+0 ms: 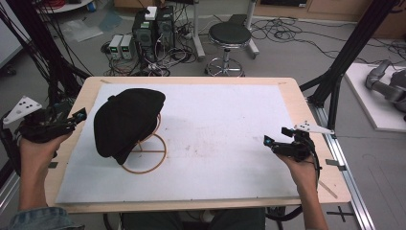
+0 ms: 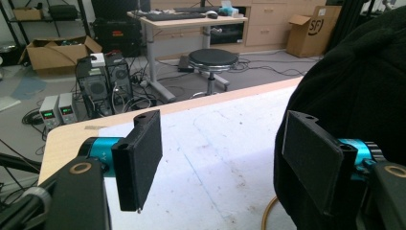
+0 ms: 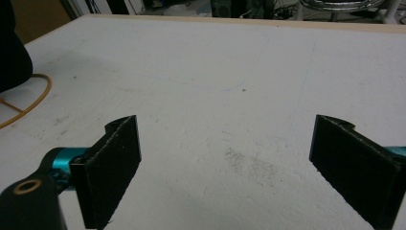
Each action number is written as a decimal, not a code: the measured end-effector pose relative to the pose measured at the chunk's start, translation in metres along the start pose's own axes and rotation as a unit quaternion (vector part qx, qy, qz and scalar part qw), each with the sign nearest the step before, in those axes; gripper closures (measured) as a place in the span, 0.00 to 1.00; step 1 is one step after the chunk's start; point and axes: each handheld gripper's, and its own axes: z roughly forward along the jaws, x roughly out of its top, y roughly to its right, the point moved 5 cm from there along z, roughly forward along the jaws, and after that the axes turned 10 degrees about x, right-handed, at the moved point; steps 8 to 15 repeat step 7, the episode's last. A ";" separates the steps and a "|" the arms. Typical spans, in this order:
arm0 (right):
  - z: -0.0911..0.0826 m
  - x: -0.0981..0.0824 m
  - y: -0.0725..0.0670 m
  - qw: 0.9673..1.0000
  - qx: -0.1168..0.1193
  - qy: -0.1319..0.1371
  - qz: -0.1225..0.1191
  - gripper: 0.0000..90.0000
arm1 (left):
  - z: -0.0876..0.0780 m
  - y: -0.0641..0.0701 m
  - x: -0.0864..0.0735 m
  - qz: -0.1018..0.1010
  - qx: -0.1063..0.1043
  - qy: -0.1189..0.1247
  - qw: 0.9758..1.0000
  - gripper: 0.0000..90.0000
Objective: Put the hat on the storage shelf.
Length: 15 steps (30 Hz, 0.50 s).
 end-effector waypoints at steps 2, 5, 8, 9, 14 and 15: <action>0.000 0.000 0.001 1.000 -0.001 0.001 -0.001 0.11 | 0.000 0.000 0.000 0.000 0.000 -0.001 1.000 0.33; 0.000 0.000 0.001 1.000 -0.001 0.001 -0.003 0.11 | 0.000 -0.001 -0.001 -0.003 0.002 0.000 1.000 0.33; 0.001 0.000 0.001 1.000 0.000 0.000 -0.001 0.11 | 0.001 -0.002 -0.001 -0.005 0.002 0.000 1.000 0.33; 0.001 0.000 0.001 1.000 0.000 0.000 -0.001 0.11 | 0.001 -0.002 -0.001 -0.005 0.002 0.000 1.000 0.33; 0.001 0.000 0.001 1.000 0.000 0.000 -0.001 0.11 | 0.001 -0.002 -0.001 -0.005 0.002 0.000 1.000 0.33; 0.001 0.000 0.001 1.000 0.000 0.000 -0.001 0.11 | 0.001 -0.002 -0.001 -0.005 0.002 0.000 1.000 0.33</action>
